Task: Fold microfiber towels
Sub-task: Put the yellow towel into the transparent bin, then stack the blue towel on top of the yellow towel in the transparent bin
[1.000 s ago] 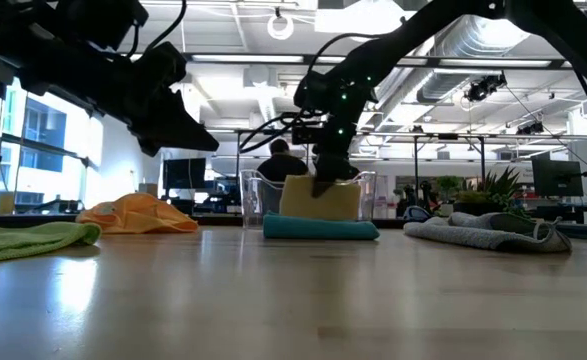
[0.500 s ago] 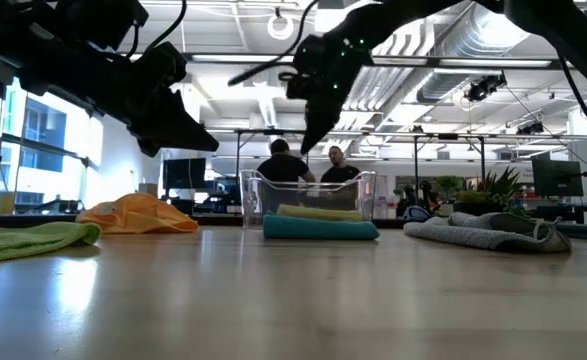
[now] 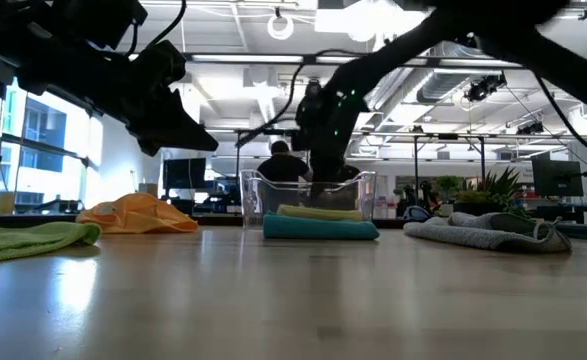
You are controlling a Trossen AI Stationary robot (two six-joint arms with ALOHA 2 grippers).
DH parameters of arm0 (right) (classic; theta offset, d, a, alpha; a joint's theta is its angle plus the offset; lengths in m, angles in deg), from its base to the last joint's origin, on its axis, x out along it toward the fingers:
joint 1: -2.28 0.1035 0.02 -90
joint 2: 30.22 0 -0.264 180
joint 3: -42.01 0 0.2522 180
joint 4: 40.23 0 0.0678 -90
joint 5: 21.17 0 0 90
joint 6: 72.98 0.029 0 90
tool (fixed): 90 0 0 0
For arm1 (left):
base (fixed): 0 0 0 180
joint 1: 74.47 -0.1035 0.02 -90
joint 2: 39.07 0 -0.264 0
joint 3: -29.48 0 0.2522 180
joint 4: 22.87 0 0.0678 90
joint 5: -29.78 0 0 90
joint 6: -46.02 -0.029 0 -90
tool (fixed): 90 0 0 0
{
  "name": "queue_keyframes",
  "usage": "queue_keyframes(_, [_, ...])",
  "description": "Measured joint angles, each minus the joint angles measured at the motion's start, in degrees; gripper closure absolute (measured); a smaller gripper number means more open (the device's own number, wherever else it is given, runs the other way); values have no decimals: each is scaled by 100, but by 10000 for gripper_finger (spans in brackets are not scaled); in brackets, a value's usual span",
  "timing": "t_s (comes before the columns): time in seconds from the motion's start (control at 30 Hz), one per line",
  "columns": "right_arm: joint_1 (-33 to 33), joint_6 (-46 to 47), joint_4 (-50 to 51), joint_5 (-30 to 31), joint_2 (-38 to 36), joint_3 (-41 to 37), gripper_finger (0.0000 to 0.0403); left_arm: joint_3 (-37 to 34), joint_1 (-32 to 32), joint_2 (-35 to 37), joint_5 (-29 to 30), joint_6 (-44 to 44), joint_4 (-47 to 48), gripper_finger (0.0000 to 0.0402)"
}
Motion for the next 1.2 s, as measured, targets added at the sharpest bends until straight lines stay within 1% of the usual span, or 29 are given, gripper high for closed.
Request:
queue_keyframes(0.07, [-4, 32, -99, 46, 169, 0, 381, 0, 0, 0, -1, 0, 0, 401])
queue_keyframes(0.17, [-24, 54, -215, 274, 325, -2, 399, 0, 0, 0, -1, 0, 0, 401])
queue_keyframes(0.47, [-24, 74, -395, 851, 431, 7, 401, 0, 0, 0, -69, 0, 0, 401])
queue_keyframes(0.67, [-22, 91, -562, 889, 372, -4, 402, 0, 0, 0, -62, -1, 0, 401])
queue_keyframes(0.93, [207, 295, -900, 853, -399, -4, 403, 0, -19, 0, -58, -65, -2, 401])
queue_keyframes(1.0, [273, 395, -1134, 762, -648, -4, 403, 0, -78, 0, -72, -91, -2, 401])
queue_keyframes(1.07, [315, 524, -1347, 542, -850, -3, 403, 0, -163, 0, -152, -225, -2, 401])
queue_keyframes(1.13, [370, 672, -1889, 361, -1043, -291, 403, 0, -273, 0, -313, -367, 0, 401])
queue_keyframes(1.2, [421, 831, -2566, 212, -1277, -834, 403, 0, -379, 0, -539, -461, -2, 401])
